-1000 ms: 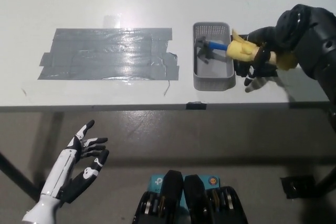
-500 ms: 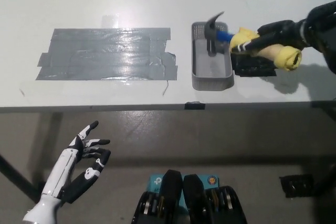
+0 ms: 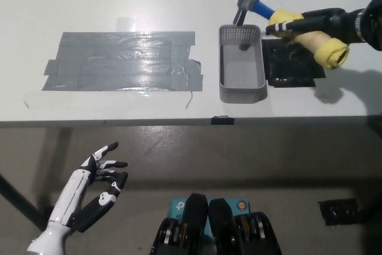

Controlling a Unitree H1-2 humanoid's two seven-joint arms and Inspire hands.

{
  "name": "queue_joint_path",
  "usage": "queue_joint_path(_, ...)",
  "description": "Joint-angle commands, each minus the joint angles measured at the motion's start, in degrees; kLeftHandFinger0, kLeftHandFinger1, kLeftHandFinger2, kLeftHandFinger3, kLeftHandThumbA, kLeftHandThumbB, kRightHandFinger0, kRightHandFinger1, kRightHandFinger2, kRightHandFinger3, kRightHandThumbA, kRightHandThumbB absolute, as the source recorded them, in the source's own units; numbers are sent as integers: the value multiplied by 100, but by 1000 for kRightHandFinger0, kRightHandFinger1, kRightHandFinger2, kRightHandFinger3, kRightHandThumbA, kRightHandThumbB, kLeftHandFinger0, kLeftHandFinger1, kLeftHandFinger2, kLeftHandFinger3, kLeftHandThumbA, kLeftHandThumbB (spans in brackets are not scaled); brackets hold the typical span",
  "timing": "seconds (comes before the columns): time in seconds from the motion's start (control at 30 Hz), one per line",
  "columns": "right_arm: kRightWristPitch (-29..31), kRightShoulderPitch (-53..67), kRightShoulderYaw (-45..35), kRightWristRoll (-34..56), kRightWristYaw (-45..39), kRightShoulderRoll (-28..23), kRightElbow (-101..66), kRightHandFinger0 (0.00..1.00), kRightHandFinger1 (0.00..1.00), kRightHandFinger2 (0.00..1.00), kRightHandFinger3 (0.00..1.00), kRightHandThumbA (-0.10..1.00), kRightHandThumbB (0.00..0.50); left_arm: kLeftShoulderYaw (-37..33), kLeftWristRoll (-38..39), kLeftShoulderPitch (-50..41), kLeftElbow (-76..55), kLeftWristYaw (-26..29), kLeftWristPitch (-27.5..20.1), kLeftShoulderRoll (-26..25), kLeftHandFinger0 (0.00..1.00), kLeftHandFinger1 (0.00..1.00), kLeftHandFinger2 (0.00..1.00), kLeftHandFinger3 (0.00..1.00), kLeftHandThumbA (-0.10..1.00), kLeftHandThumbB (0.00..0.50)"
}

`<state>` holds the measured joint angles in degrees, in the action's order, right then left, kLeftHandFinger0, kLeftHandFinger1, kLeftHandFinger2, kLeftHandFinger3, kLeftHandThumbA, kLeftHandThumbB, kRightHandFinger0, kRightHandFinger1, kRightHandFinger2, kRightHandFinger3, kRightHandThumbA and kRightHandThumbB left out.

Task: The robot picks the hammer with right hand and hits the black area on the desk and places it back.

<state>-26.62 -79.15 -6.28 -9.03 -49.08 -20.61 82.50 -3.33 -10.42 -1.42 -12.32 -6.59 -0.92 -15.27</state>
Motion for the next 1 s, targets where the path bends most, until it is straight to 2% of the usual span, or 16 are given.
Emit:
queue_joint_path(0.0,-31,-573,-308,611,-251,-407,-36,0,0,0,63,509,114,-2,1,67,-61,-79,-159,-89,612,601,682,891,711,8)
queue_joint_path(0.07,-31,-557,-268,562,-142,-447,-137,0,0,0,2,435,133,3,-12,54,-69,-83,-168,-96,608,600,684,891,710,6)
queue_joint_path(0.1,-31,-569,-275,574,-79,-512,-126,0,0,0,91,238,59,9,-17,61,-64,-80,-173,-96,603,594,682,887,719,16)
queue_joint_path(0.13,-31,-576,-302,599,11,-548,-95,0,0,0,103,143,50,10,-24,59,-49,-75,-210,-99,601,592,681,885,725,17)
queue_joint_path(0.17,-31,-565,-289,591,22,-590,-95,0,0,0,34,98,2,18,-12,53,-59,-81,-187,-102,600,591,681,883,727,16)
queue_joint_path(0.2,-31,-555,-350,650,98,-663,-37,0,0,0,256,24,6,30,-15,57,-42,-67,-208,-102,593,585,675,872,734,16)
queue_joint_path(0.23,-31,-514,-344,656,47,-703,-87,0,0,0,244,-16,1,36,2,54,-35,-68,-214,-100,591,584,674,869,731,10)
queue_joint_path(0.4,-31,-424,-330,671,-30,-922,-62,0,0,0,210,-62,0,63,38,-3,-59,-76,-211,-108,588,580,668,859,683,0)
queue_joint_path(0.43,-31,-383,-385,738,-63,-960,-58,0,0,15,570,-77,0,81,62,-24,-72,-64,-197,-89,580,574,659,851,660,0)
queue_joint_path(0.5,-31,-308,-270,673,-166,-1022,-107,0,0,0,433,-74,0,89,35,-41,-26,-40,-268,-94,571,569,655,849,636,0)
queue_joint_path(0.53,-31,-246,-194,603,-49,-1019,-167,0,0,0,223,-73,0,94,29,-47,-32,-32,-292,-90,559,563,649,847,609,0)
queue_joint_path(0.6,-31,-180,-94,549,-32,-996,-166,0,0,6,172,-74,0,110,7,-71,-59,-36,-255,-101,565,572,656,853,605,0)
queue_joint_path(0.77,-31,130,-69,635,-259,-945,-123,0,0,177,667,-100,1,117,26,-90,-44,-25,-296,-73,551,564,649,859,569,0)
queue_joint_path(0.83,284,360,119,501,-215,-897,-311,0,0,203,515,-100,0,105,17,-72,-90,-54,-192,-72,548,577,660,871,579,0)
queue_joint_path(0.9,422,524,282,427,-91,-855,-381,0,0,351,522,-59,0,107,13,-78,-113,-58,-193,-80,546,577,661,875,580,0)
queue_joint_path(0.97,111,567,299,492,-56,-815,-306,0,0,330,536,-82,1,111,-22,-79,-99,-47,-227,-98,567,576,668,876,584,0)
